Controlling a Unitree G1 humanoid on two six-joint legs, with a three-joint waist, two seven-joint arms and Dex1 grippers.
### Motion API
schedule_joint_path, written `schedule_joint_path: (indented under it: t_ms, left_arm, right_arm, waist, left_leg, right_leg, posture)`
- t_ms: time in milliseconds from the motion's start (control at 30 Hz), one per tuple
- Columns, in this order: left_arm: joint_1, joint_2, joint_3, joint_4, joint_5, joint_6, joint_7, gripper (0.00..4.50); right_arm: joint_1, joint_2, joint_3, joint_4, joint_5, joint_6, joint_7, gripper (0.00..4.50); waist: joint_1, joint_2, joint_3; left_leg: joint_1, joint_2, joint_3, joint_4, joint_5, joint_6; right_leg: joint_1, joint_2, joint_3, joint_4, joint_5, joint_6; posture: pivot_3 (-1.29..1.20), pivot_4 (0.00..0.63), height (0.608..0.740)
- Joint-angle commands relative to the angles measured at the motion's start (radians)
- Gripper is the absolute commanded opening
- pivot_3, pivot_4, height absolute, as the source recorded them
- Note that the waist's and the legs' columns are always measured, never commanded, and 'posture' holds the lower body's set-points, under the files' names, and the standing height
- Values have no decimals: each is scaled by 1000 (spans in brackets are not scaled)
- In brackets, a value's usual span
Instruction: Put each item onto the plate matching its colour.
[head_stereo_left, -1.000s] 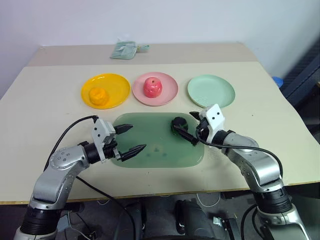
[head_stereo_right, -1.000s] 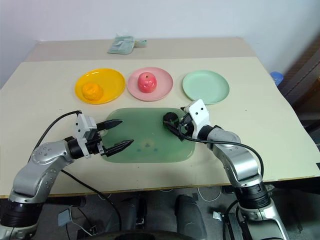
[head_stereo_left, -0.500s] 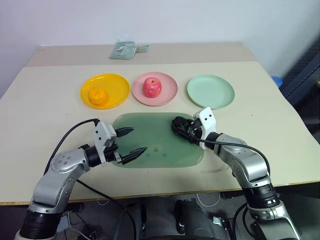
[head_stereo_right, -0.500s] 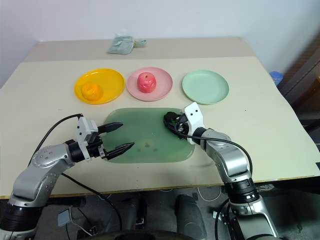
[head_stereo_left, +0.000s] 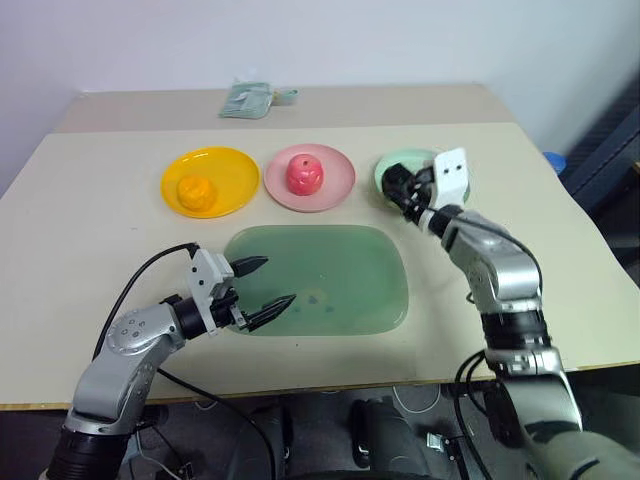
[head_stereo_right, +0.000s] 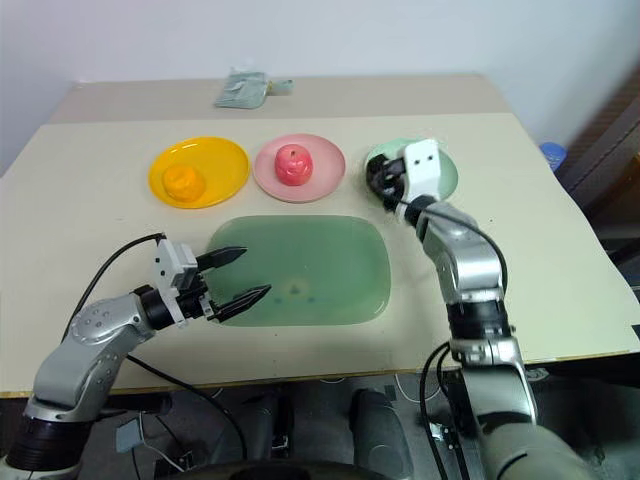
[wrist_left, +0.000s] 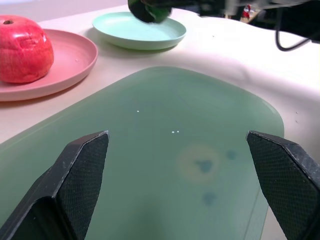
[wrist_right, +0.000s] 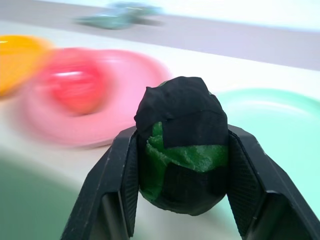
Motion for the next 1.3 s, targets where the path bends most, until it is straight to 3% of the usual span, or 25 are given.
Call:
schedule_joint_path:
  t_ms: [33,133,233,400,467,633,833,1300]
  left_arm:
    - [-13,-16,-14,-43,3,-10,21,4500]
    - [-10,-26,-10,-59,13,-6,52,4500]
    - [14,-27,10,-80,18,-6,90,4500]
    - [60,-29,81,-98,23,-16,164,4500]
    - [70,-30,160,-77,39,-30,224,4500]
    - [96,-14,322,-12,39,-10,310,4500]
    - [189,37,425,42,38,-29,270,4500]
    - [223,0,401,-4,39,-19,287,4500]
  right_arm:
    - [-121,-10,-26,244,-45,-133,-18,2219]
    - [-206,-15,-57,433,-52,-224,-32,3132]
    - [-230,-22,-56,486,-60,-285,-3,4489]
    - [-135,-49,-12,356,-106,-364,67,4489]
    - [-3,-91,18,167,-80,-391,207,4489]
    - [316,-238,-20,-253,124,-267,525,4489]
    - [538,-387,-110,-422,236,-155,663,4489]
    - [535,-360,-89,-426,232,-138,645,4489]
  waist:
    - [-4,1,0]
    - [-6,1,1]
    - [-6,2,1]
    - [-5,2,1]
    - [3,2,1]
    - [2,3,2]
    - [0,3,1]
    - [3,3,1]
  left_leg:
    - [0,0,0,0,0,0]
    - [0,0,0,-1,0,0]
    - [0,0,0,-1,0,0]
    - [0,1,0,-1,0,0]
    - [0,1,-1,-1,0,0]
    - [0,1,-2,-1,-1,1]
    - [1,2,-2,-1,-1,1]
    - [1,2,-1,0,-1,1]
  right_leg:
    - [0,0,0,0,0,0]
    - [0,1,0,0,2,3]
    - [-1,0,0,0,2,3]
    - [-1,0,0,0,2,3]
    - [-1,0,0,0,2,3]
    - [0,-1,0,-1,2,4]
    - [0,-1,0,-2,0,0]
    - [0,-1,1,-3,-1,-1]
  posture:
    - [0,150,740]
    - [0,150,740]
    - [0,150,740]
    - [0,150,740]
    - [0,150,740]
    - [0,150,740]
    - [0,150,740]
    - [0,150,740]
